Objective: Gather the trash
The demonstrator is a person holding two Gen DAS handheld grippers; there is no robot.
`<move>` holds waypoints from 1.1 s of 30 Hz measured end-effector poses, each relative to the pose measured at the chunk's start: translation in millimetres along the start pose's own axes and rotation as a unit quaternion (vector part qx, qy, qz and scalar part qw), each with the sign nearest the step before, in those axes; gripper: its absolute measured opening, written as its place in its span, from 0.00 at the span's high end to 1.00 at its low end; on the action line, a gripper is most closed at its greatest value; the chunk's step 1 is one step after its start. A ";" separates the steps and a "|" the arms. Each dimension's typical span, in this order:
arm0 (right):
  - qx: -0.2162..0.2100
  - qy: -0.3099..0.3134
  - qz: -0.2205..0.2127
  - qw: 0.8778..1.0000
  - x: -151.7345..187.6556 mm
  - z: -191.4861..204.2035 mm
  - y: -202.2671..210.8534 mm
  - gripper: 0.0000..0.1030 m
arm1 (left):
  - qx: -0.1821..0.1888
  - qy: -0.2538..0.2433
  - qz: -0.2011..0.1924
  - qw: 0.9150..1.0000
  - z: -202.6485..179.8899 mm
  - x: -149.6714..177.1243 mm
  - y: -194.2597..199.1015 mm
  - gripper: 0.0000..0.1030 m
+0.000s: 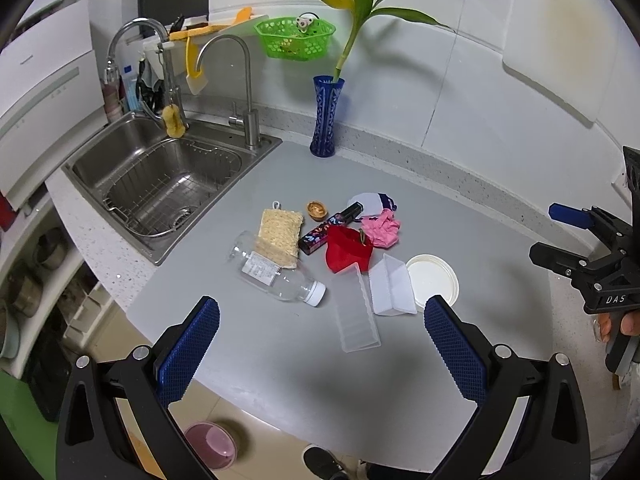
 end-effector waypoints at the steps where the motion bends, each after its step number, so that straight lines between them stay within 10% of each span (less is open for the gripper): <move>1: 0.001 0.001 0.001 1.000 0.7 0.3 -0.5 0.03 | 0.000 0.001 -0.001 1.000 0.6 -0.6 0.4 0.05; 33: 0.007 0.002 0.009 1.000 2.4 -1.0 -4.3 0.03 | -0.003 0.008 -0.004 1.000 8.6 -3.8 6.7 0.05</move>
Point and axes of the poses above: each gripper's, at about its wrist camera, not at the fingertips, and y roughly against the way its jaws point, z to its left, x to its underside, the point moved 10 cm from there along -y, roughly the way its jaws point, and after that the axes turned 9 degrees about z, right-handed, at the moved point
